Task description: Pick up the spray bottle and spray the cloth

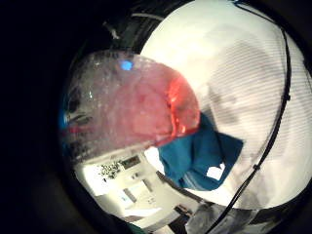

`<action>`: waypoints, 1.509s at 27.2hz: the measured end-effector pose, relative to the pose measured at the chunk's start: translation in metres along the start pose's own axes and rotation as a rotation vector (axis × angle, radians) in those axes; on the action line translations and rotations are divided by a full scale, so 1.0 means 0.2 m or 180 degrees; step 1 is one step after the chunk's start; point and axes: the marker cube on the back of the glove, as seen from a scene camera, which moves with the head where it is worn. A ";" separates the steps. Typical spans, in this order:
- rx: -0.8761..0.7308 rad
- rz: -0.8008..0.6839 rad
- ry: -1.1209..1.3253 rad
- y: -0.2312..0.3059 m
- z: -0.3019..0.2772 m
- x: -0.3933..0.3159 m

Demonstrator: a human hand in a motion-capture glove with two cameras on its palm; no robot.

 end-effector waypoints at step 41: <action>0.0038 -0.1744 0.4046 0.36 0.14 -0.26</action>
